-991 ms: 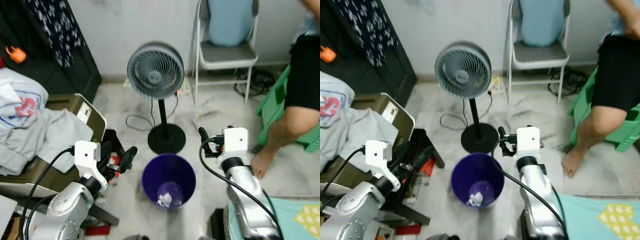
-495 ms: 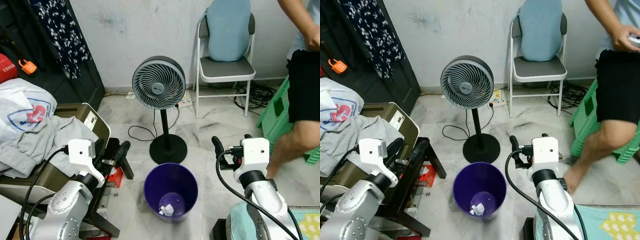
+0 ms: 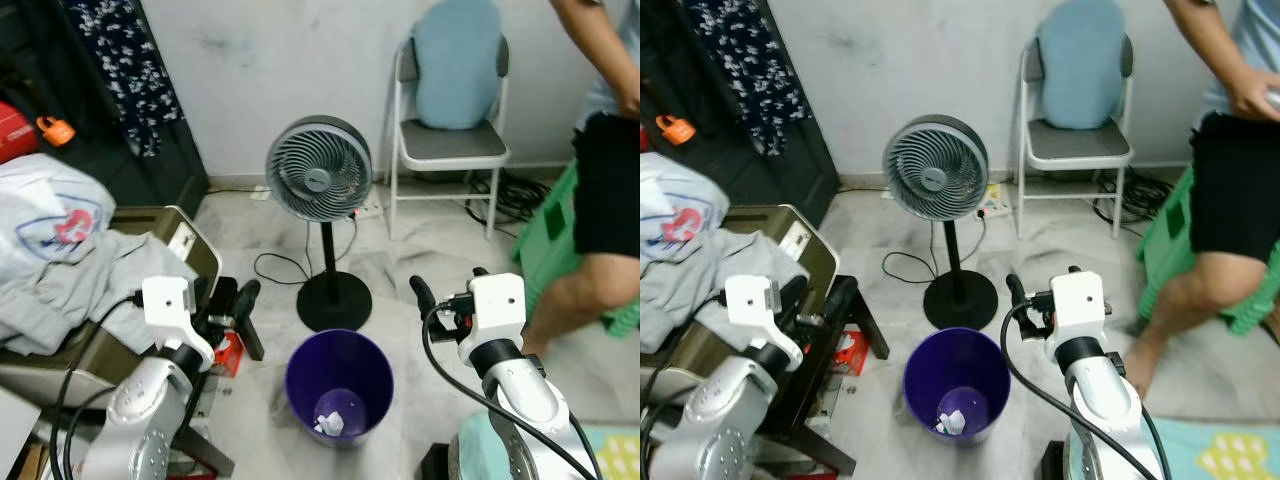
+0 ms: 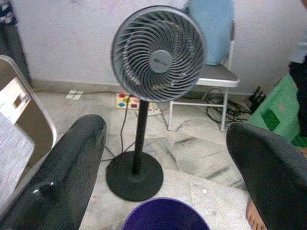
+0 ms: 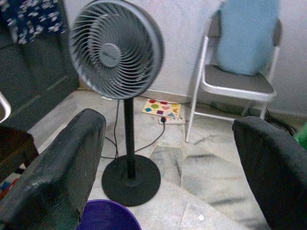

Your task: Clean up the room

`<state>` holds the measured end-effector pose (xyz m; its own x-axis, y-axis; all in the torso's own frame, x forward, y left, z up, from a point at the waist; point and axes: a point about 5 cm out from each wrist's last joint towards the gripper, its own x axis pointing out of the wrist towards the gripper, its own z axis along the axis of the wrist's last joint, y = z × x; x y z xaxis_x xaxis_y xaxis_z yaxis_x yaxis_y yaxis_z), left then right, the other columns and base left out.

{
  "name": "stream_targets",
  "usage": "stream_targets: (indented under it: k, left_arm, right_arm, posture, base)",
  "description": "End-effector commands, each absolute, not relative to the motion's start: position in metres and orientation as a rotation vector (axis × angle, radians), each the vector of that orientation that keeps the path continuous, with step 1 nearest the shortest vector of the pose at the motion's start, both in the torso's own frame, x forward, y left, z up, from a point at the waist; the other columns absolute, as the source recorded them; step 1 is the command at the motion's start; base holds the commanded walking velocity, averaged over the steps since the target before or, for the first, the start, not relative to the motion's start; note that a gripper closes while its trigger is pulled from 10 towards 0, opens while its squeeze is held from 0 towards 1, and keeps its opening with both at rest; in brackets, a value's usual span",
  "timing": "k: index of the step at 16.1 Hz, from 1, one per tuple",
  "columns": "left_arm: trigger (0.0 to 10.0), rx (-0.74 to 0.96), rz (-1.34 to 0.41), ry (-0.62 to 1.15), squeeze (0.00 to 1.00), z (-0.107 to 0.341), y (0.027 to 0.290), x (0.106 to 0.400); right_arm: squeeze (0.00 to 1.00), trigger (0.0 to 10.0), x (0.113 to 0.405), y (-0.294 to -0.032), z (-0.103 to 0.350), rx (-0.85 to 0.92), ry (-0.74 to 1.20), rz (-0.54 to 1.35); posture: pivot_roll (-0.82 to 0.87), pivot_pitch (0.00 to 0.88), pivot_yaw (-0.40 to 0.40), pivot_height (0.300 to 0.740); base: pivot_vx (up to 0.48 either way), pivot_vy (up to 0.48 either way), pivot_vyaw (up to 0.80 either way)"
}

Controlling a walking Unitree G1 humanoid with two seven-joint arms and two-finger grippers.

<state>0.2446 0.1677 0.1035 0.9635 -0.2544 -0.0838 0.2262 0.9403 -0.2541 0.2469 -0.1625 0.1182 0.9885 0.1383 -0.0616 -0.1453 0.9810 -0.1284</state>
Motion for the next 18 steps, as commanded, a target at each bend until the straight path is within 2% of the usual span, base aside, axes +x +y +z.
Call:
stream_targets:
  k: [1, 8, 13, 16, 18]
  left_arm:
    - [10.0, -0.236, -0.211, 0.128, 0.00, 0.102, 0.174, 0.242]
    - [10.0, -0.246, -0.221, 0.129, 0.00, 0.101, 0.169, 0.236]
    - [10.0, -0.294, -0.287, 0.130, 0.00, 0.102, 0.149, 0.241]
    - [10.0, -0.285, -0.198, 0.118, 0.00, 0.102, 0.162, 0.241]
    - [10.0, -0.272, -0.164, 0.114, 0.00, 0.102, 0.167, 0.240]
  right_arm:
    - [0.00, 10.0, 0.247, -0.153, 0.124, -0.130, 0.035, 0.181]
    - [0.00, 10.0, 0.239, -0.153, 0.123, -0.133, 0.049, 0.182]
    - [0.00, 10.0, 0.236, -0.153, 0.122, -0.142, 0.058, 0.184]
    - [0.00, 10.0, 0.236, -0.153, 0.123, -0.144, 0.059, 0.181]
    - [0.00, 10.0, 0.237, -0.154, 0.125, -0.110, 0.046, 0.166]
  posture:
    - [-0.21, 0.000, 0.091, 0.740]
    - [-0.23, 0.000, 0.092, 0.740]
    - [-0.25, 0.001, 0.083, 0.740]
    - [-0.25, 0.005, 0.083, 0.740]
    - [-0.26, 0.008, 0.085, 0.740]
  base:
    - [0.000, 0.000, 0.80]
    - [0.000, 0.000, 0.80]
    - [0.000, 0.000, 0.80]
    - [0.000, 0.000, 0.80]
    - [0.000, 0.000, 0.00]
